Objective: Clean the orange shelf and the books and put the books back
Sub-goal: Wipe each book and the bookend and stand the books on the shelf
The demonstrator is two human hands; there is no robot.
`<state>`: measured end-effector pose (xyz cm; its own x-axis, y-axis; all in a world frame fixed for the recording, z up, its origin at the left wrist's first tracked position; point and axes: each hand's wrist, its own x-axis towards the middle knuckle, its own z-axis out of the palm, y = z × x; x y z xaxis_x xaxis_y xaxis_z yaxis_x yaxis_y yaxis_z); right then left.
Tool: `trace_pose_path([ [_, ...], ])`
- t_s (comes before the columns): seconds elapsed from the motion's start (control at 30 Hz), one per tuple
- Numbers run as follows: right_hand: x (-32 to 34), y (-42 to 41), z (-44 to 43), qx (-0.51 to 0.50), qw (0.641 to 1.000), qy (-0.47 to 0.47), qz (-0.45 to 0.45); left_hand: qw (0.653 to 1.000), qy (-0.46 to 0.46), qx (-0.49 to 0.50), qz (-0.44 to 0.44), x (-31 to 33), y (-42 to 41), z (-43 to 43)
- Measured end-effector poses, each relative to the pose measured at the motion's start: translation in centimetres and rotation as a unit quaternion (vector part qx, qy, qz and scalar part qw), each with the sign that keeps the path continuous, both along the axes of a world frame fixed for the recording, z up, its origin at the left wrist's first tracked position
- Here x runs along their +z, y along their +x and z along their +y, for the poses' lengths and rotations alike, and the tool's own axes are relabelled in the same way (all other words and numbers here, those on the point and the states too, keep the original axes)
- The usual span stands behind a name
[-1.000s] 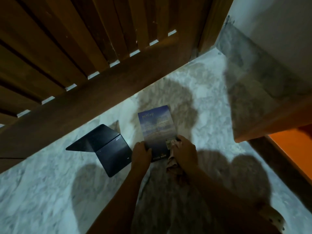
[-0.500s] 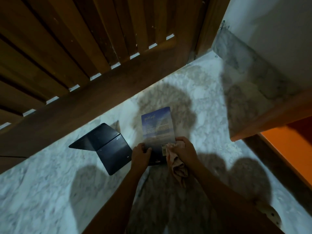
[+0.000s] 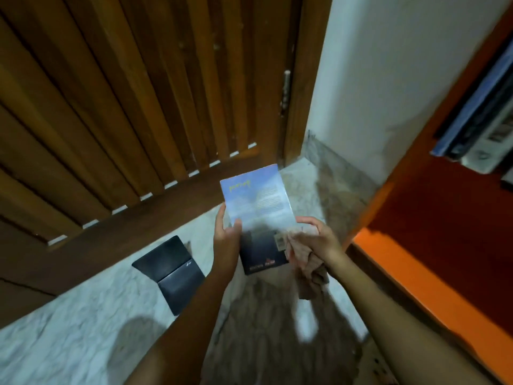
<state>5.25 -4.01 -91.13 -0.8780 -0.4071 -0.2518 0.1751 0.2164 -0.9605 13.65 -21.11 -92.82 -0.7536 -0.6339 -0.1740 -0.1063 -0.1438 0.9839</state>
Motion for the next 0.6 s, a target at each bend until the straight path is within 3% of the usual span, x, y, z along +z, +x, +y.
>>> trace_pose_path([
  [0.23,6.5,0.9,3.4,-0.054,0.995,-0.030,0.075,0.989,0.006,-0.032,0.143,9.5,0.4,3.1],
  [0.37,9.0,1.3,4.4,-0.066,0.988,-0.036,0.134,0.984,0.007,-0.049,0.170,12.9,0.8,4.8],
  [0.6,10.6,2.6,4.4,-0.112,0.983,-0.071,0.127,0.978,-0.011,-0.054,0.200,15.9,1.4,6.1],
])
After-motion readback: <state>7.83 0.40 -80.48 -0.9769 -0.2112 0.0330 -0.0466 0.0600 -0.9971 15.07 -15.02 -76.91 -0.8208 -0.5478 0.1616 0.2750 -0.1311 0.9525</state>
